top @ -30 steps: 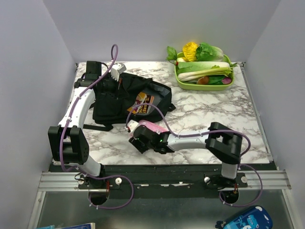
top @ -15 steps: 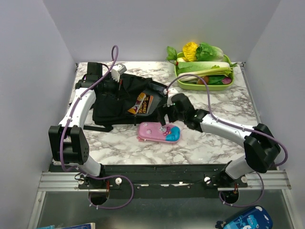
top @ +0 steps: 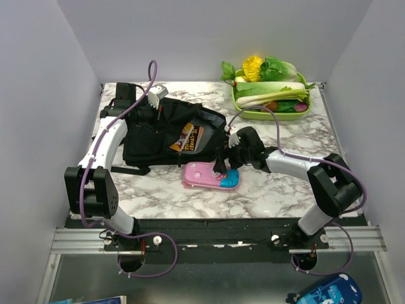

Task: Pack the student bag
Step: Pick up the stationery from the center of the board.

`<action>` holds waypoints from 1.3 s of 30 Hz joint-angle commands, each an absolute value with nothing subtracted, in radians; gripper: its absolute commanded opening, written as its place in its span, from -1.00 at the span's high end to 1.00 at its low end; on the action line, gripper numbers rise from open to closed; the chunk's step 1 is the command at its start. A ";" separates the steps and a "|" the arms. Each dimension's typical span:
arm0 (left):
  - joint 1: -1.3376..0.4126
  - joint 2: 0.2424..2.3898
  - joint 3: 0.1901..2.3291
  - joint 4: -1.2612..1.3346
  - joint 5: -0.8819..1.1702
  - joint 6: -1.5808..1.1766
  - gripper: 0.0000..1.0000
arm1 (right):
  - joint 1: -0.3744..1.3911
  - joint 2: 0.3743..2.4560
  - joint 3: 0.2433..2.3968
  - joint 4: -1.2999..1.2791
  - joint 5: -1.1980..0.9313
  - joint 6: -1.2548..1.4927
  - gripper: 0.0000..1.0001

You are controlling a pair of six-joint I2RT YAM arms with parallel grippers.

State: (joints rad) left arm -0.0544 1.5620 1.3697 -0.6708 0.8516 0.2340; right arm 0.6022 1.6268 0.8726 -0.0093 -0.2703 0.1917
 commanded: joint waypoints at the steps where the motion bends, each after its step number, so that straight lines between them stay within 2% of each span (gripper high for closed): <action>1: -0.060 1.552 1.381 -0.701 0.897 0.227 1.00 | 0.604 1.614 0.798 0.086 -0.425 0.233 -1.00; 10: -0.063 1.548 1.390 -0.704 0.899 0.224 1.00 | 0.610 1.586 0.729 0.097 -0.492 0.247 -1.00; 18: -0.063 1.537 1.393 -0.713 0.896 0.230 1.00 | 0.695 1.592 0.718 0.008 -0.358 0.244 -1.00; 20: -0.063 1.534 1.391 -0.713 0.893 0.229 1.00 | 0.693 1.597 0.710 0.011 -0.347 0.271 -0.81; 21: -0.063 1.535 1.390 -0.715 0.894 0.229 1.00 | 0.693 1.597 0.707 0.014 -0.348 0.281 -0.68; 22: -0.063 1.532 1.390 -0.715 0.893 0.229 1.00 | 0.693 1.594 0.704 0.017 -0.345 0.296 -0.44; 24: -0.063 1.532 1.388 -0.713 0.891 0.230 1.00 | 0.693 1.586 0.698 0.018 -0.345 0.307 -0.25; 25: -0.063 1.531 1.388 -0.713 0.890 0.232 1.00 | 0.693 1.576 0.695 0.021 -0.354 0.313 -0.08; 30: -0.064 1.531 1.385 -0.716 0.882 0.233 1.00 | 0.693 1.503 0.681 0.034 -0.379 0.321 0.34; 31: -0.064 1.529 1.387 -0.718 0.882 0.233 1.00 | 0.693 1.491 0.675 0.038 -0.409 0.318 0.52; 33: -0.064 1.528 1.387 -0.716 0.881 0.233 1.00 | 0.693 1.451 0.664 0.066 -0.439 0.316 0.74; 34: -0.064 1.528 1.390 -0.718 0.881 0.233 1.00 | 0.692 1.434 0.661 0.072 -0.474 0.305 0.98; 39: -0.064 1.528 1.388 -0.716 0.879 0.235 1.00 | 0.686 1.350 0.635 0.124 -0.566 0.298 0.99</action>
